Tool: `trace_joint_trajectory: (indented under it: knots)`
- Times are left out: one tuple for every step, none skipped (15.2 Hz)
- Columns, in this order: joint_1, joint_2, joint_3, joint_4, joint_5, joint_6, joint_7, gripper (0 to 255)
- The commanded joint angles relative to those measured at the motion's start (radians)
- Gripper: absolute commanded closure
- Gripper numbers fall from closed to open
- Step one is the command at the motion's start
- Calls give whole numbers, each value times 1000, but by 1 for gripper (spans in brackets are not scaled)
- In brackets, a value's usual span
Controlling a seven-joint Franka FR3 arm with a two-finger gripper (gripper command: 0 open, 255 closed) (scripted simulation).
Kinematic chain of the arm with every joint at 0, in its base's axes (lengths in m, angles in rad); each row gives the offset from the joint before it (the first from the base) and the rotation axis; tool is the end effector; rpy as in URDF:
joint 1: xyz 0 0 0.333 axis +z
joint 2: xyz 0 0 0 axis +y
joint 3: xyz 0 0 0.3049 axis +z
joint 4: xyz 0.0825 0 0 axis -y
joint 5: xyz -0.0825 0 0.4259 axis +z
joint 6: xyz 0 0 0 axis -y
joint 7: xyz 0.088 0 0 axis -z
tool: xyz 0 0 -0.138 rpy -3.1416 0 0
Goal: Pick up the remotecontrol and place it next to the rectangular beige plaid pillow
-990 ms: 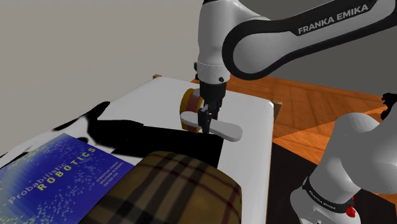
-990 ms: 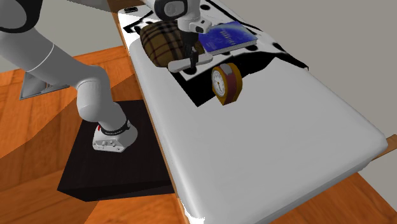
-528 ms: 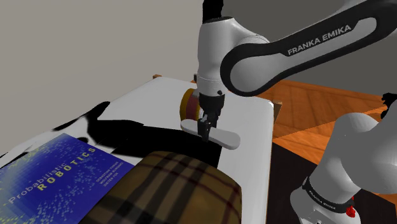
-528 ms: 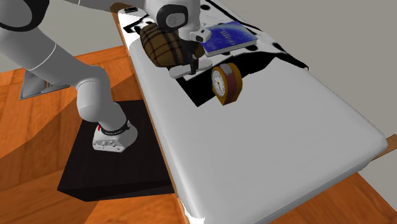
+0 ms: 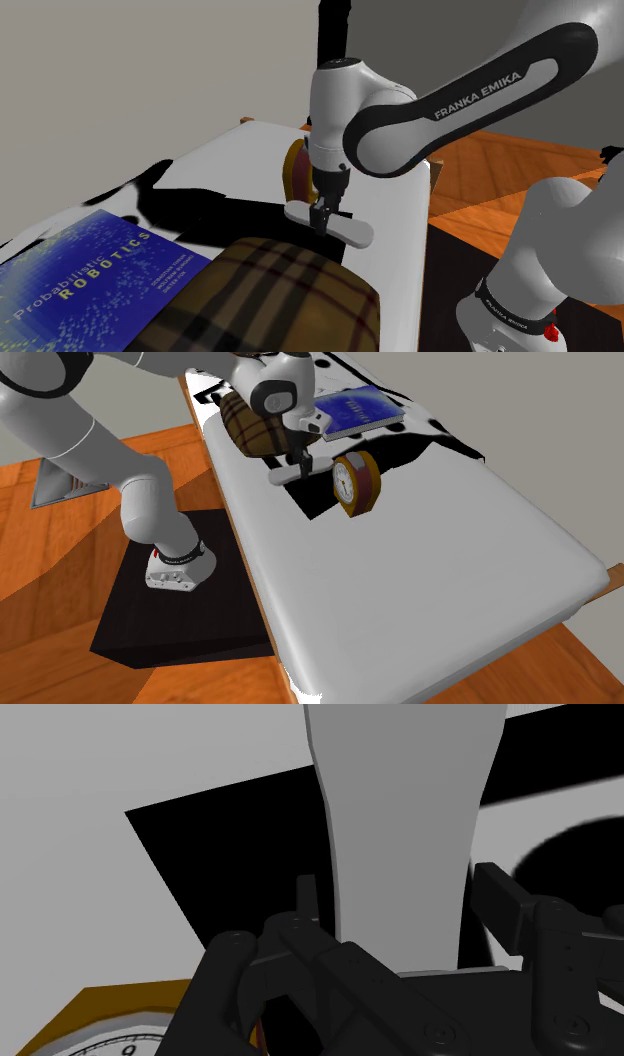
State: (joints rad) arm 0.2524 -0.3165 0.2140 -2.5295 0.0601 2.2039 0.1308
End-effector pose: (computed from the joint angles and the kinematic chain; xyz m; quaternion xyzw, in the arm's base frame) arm 0.4125 0.2052 0.3174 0.9895 0.1439 -0.0044 0.0107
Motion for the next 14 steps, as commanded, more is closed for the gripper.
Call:
trace_joint_trajectory:
  knots:
    - [0, 17, 4, -16, -1, 34, 4, 255]
    - [0, 26, 5, -23, -3, 49, 5, 255]
    - [-1, 35, 6, -29, -4, 65, 7, 255]
    - [-2, 44, 7, -36, -5, 81, 8, 255]
    - [-2, 54, 9, -42, -7, 96, 10, 255]
    - [-3, 69, 11, -52, -9, 121, 12, 255]
    - [-3, 69, 11, -52, -9, 121, 12, 255]
    - [-3, 69, 10, -52, -9, 121, 12, 255]
    - [-3, 69, 10, -52, -9, 121, 12, 255]
    - [-3, 69, 10, -52, -9, 121, 12, 255]
    - [-3, 69, 10, -52, -9, 121, 12, 255]
    - [-3, 69, 10, -52, -9, 121, 12, 255]
    - [-3, 69, 10, -52, -9, 121, 12, 255]
    - [-3, 69, 10, -52, -9, 121, 12, 255]
